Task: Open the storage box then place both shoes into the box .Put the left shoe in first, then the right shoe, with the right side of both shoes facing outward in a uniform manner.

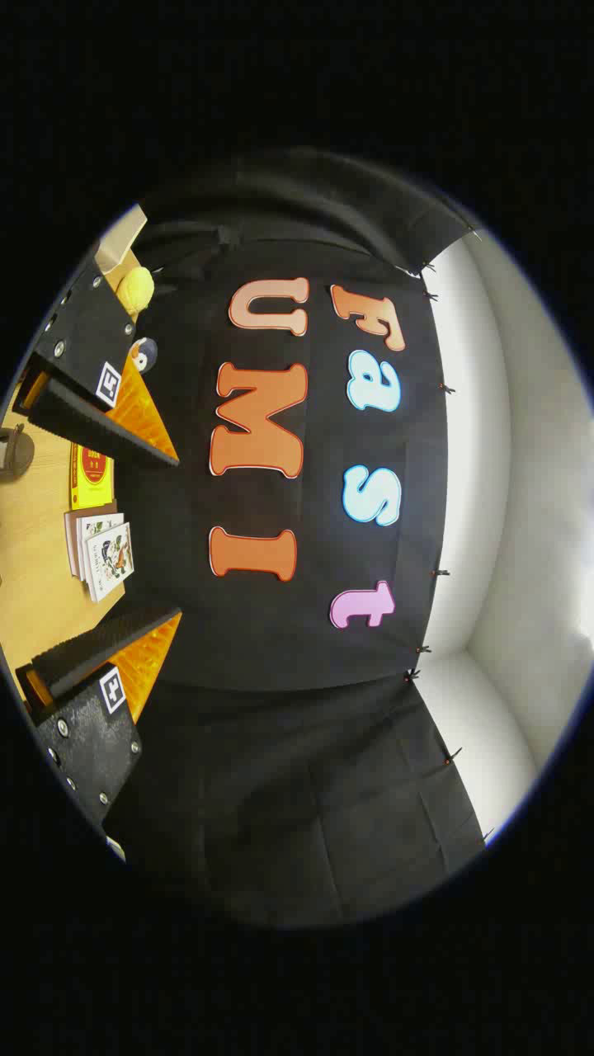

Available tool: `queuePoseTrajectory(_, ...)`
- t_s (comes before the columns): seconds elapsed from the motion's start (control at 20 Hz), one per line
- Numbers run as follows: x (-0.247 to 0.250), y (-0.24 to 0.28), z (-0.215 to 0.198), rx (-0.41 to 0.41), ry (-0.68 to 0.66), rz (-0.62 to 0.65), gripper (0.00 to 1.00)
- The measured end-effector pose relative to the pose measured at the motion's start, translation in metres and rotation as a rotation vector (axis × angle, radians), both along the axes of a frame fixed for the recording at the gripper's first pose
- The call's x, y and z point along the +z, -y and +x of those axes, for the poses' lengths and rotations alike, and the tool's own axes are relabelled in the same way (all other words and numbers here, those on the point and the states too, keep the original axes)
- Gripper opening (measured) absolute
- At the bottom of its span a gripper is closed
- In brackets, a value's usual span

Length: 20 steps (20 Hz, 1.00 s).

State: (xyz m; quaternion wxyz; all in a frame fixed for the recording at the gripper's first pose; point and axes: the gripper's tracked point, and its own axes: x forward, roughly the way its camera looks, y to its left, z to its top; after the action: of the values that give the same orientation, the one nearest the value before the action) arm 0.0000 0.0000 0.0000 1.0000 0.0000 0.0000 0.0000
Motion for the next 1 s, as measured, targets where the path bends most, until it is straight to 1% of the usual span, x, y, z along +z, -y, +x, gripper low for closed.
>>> queuePoseTrajectory(0.2, 0.000, 0.004, -0.004, -0.004, -0.001, 0.014, 0.98)
queuePoseTrajectory(0.35, -0.001, 0.008, -0.005, -0.016, -0.002, -0.001, 0.98)
queuePoseTrajectory(0.55, -0.003, 0.005, -0.006, -0.010, -0.011, 0.000, 0.98)
queuePoseTrajectory(0.75, -0.011, 0.015, -0.002, -0.057, -0.040, -0.038, 0.98)
queuePoseTrajectory(0.85, -0.011, 0.011, -0.002, -0.042, -0.045, -0.019, 0.98)
queuePoseTrajectory(1.0, -0.018, -0.003, -0.002, 0.004, -0.069, 0.000, 0.98)
